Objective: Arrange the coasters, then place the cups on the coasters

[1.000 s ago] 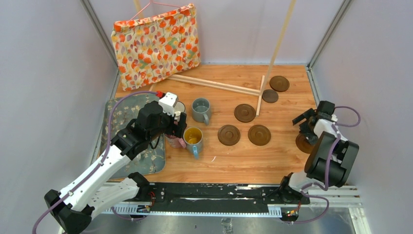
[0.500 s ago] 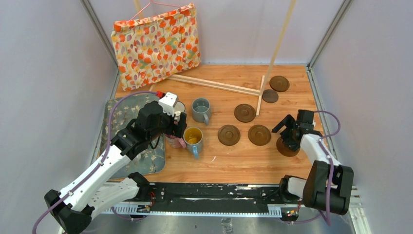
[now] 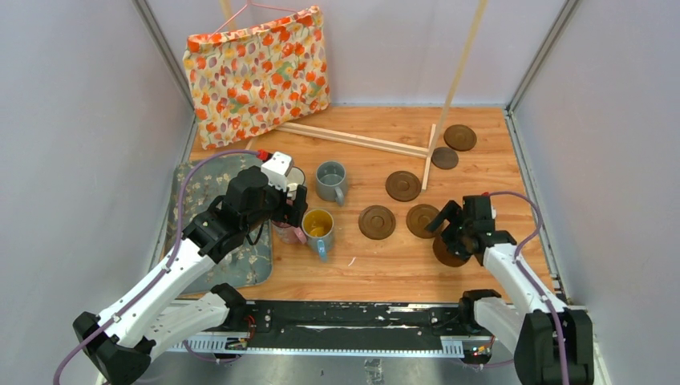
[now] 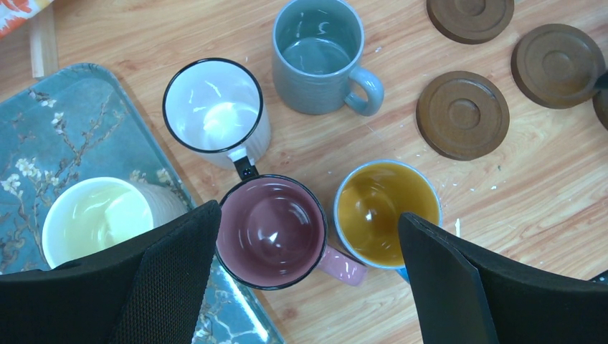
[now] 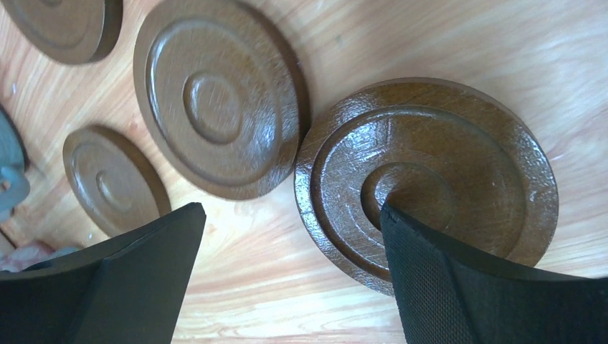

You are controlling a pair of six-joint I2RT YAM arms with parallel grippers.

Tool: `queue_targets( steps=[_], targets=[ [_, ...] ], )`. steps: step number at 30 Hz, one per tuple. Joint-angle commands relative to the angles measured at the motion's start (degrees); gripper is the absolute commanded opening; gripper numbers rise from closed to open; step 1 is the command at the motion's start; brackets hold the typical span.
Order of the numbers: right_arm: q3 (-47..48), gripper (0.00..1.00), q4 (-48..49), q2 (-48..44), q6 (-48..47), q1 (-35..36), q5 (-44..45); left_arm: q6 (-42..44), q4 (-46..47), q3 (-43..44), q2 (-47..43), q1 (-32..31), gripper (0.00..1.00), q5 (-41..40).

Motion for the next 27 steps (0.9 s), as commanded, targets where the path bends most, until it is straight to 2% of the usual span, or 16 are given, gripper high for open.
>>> queue_targets(
  steps=[1,10,16,27],
  targets=[
    [-4.2,0.98,-10.4,-1.2,6.6,6.9,1.1,-0.1,0.3,0.2,-0.1,0.3,1.00,0.8],
    [-3.7,0.98,-12.1,-0.6,16.9,25.2,4.9,-0.1,0.2,0.2,-0.2,0.4,1.00,0.6],
    [-1.1,0.98,-12.1,3.0,22.7,37.4,8.2,-0.1,0.3,0.2,-0.4,0.4,1.00,0.5],
    [10.1,0.98,-7.5,16.5,21.7,50.8,11.2,-0.1,0.2,0.2,-1.2,0.4,1.00,0.0]
  ],
)
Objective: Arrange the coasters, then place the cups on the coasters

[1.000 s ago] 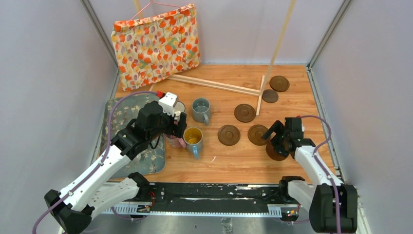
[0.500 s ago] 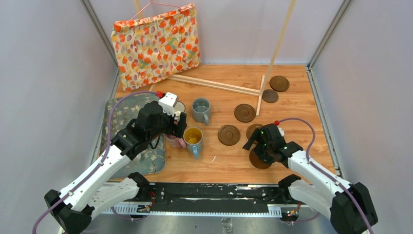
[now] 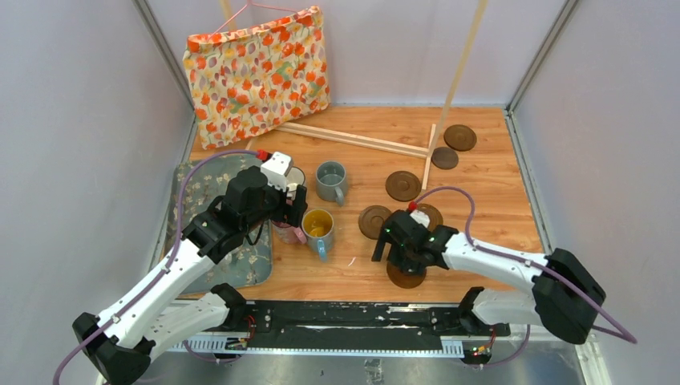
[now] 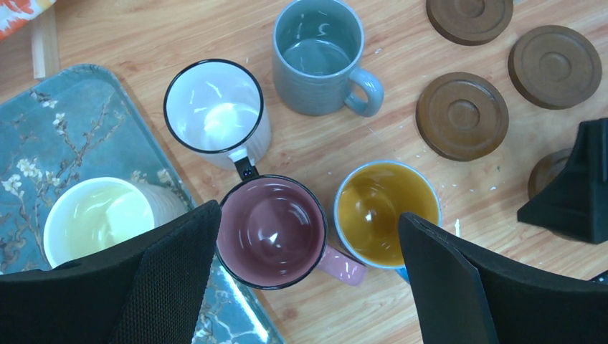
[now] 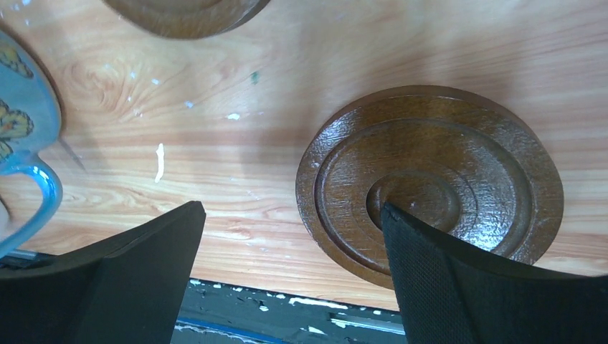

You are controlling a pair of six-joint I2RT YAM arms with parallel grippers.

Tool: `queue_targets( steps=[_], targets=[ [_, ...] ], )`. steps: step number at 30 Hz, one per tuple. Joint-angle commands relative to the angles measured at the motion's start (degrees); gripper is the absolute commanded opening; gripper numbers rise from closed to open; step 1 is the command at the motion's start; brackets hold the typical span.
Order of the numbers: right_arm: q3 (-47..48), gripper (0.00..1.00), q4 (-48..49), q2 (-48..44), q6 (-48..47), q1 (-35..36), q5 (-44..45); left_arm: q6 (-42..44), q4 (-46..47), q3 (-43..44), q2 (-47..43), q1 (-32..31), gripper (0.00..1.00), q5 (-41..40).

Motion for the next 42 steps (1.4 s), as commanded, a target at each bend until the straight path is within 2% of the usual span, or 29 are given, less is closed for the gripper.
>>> queue_targets(
  steps=[1,7,13,16,21,25,28,33,42],
  targets=[
    [3.1,0.98,-2.4,6.2,0.3,5.5,1.2,-0.1,0.2,0.2,-1.1,0.3,1.00,0.0],
    [10.3,0.97,-1.0,15.0,-3.4,10.1,0.3,-0.1,0.2,0.1,-1.5,0.3,1.00,0.0],
    [14.2,0.96,1.1,16.4,-6.2,10.9,-1.5,-0.1,0.2,0.1,-1.8,0.4,1.00,-0.2],
    [16.0,0.96,-2.3,14.2,-7.6,10.9,0.9,-0.1,0.2,0.1,-1.9,0.4,1.00,-0.1],
    [19.7,0.97,-15.4,8.6,-9.2,10.8,9.7,-0.2,0.2,0.1,-1.8,0.4,1.00,-0.1],
    [15.0,0.97,-21.8,2.7,-7.8,10.0,17.2,-0.2,0.2,0.1,-1.8,0.4,1.00,0.1],
    [8.5,0.97,-22.0,-1.0,-7.5,8.2,17.1,-0.2,0.2,0.2,-1.7,0.4,1.00,0.1],
    [2.7,0.96,-22.6,-4.2,-8.1,6.3,17.9,-0.2,0.2,0.2,-1.6,0.4,1.00,0.2],
    [-0.4,0.95,-21.5,-6.1,-9.4,2.7,17.5,-0.1,0.2,0.2,-1.3,0.4,1.00,0.2]
  ],
)
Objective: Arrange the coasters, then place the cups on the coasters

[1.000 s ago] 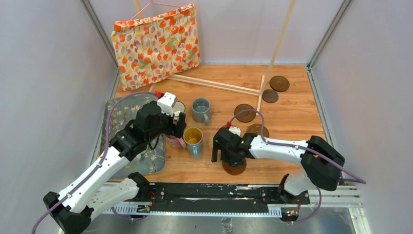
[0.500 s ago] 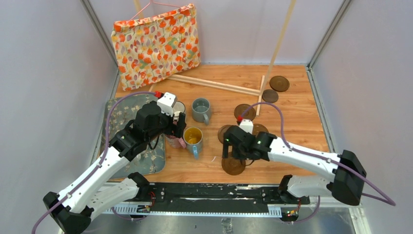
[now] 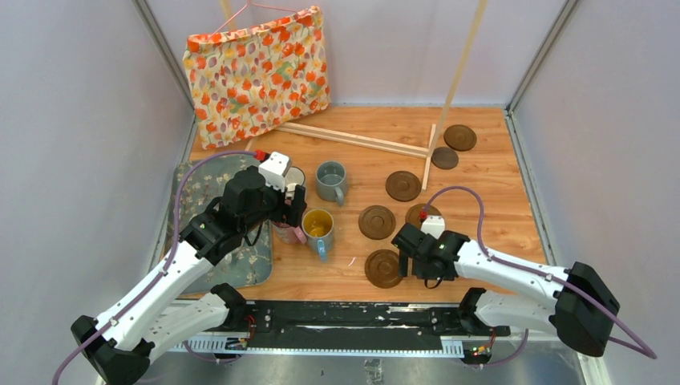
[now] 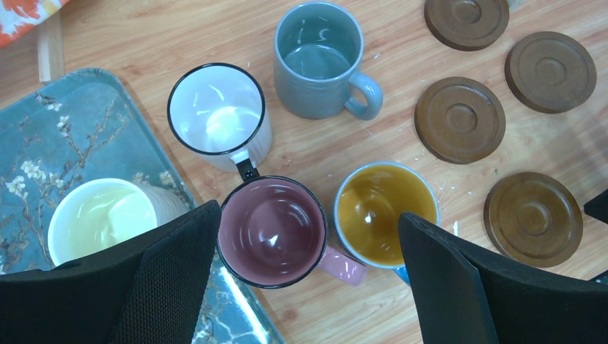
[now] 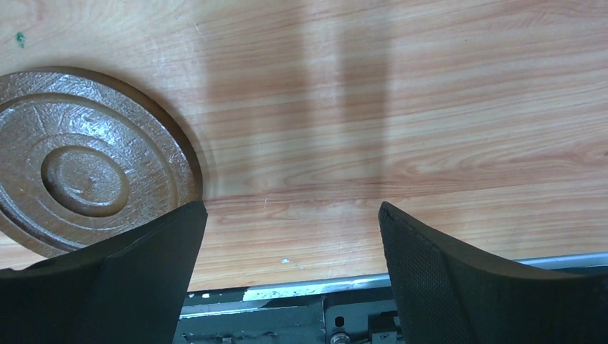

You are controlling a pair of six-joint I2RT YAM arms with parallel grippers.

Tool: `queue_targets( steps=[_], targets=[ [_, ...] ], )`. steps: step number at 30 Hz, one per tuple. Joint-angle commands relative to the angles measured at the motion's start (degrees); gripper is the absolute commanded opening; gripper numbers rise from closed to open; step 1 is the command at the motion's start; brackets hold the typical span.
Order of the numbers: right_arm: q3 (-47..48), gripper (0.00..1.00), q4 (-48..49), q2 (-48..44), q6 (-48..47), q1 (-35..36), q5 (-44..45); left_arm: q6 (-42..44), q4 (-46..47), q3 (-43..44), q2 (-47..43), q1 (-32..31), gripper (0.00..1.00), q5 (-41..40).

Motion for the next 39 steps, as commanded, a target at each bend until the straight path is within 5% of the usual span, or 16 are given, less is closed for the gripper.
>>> queue_targets(
  steps=[1,14,39],
  targets=[
    [-0.5,0.95,-0.8,0.3,-0.9,-1.9,3.0,-0.1,0.2,0.2,-0.3,0.4,1.00,0.4],
    [-0.8,0.93,3.9,2.1,-5.8,-7.6,-2.3,-0.1,0.2,0.1,0.0,0.4,1.00,0.4],
    [6.7,0.93,13.4,16.6,-0.7,0.0,-10.2,0.0,0.2,0.2,0.1,0.4,1.00,1.0]
  ],
)
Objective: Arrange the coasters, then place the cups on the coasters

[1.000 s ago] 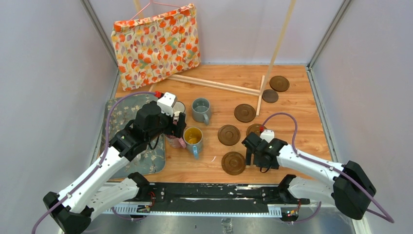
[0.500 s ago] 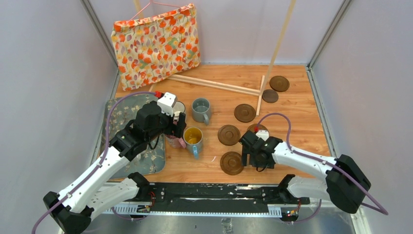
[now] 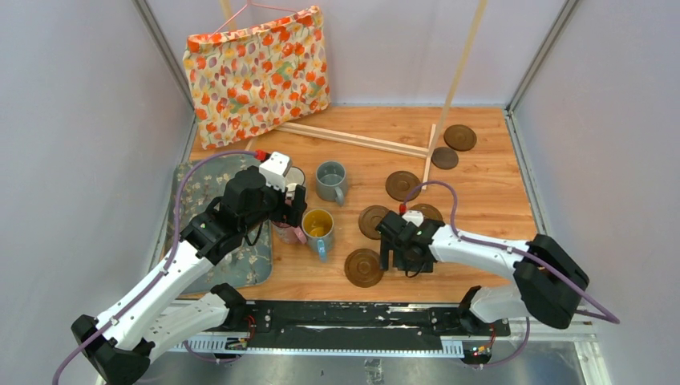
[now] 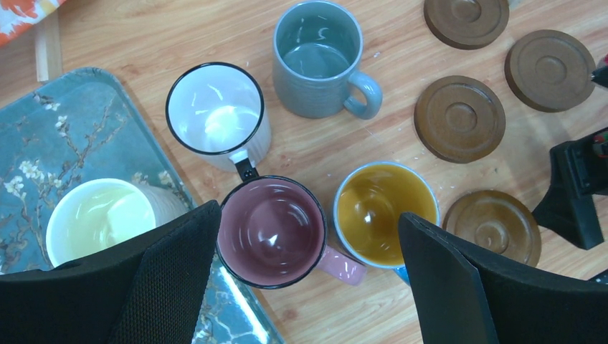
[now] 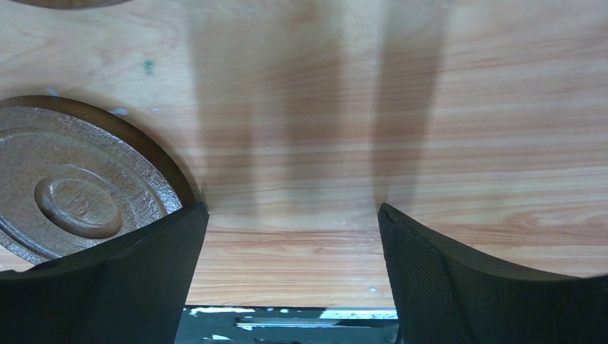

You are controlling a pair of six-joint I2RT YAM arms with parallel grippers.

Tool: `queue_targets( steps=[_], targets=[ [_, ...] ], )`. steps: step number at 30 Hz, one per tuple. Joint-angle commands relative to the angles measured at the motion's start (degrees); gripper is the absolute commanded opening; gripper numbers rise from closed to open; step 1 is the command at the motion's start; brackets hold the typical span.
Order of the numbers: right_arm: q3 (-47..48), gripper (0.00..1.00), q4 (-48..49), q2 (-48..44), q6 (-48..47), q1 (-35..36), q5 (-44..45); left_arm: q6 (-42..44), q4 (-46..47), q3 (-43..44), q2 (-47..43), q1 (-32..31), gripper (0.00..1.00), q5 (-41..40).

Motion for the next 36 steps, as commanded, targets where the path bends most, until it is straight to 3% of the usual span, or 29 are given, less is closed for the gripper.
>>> queue_targets(
  steps=[1,16,25,31,36],
  targets=[
    [2.9,0.93,3.5,4.3,2.9,3.1,-1.3,-0.1,0.2,0.1,-0.3,0.4,1.00,0.9],
    [9.4,0.94,3.4,9.2,1.6,4.7,0.5,-0.1,0.2,0.0,-1.3,0.4,1.00,1.2],
    [8.8,0.93,-1.7,-3.5,-2.0,-1.3,7.1,-0.1,0.4,0.1,-1.4,0.4,1.00,1.3],
    [9.4,0.93,-1.3,-9.3,-8.9,-16.9,4.8,-0.1,0.4,0.1,-1.4,0.4,1.00,1.3],
    [12.7,0.93,2.2,-8.6,-15.3,-32.6,1.1,-0.3,0.6,0.1,-1.3,0.4,1.00,2.1]
  ],
)
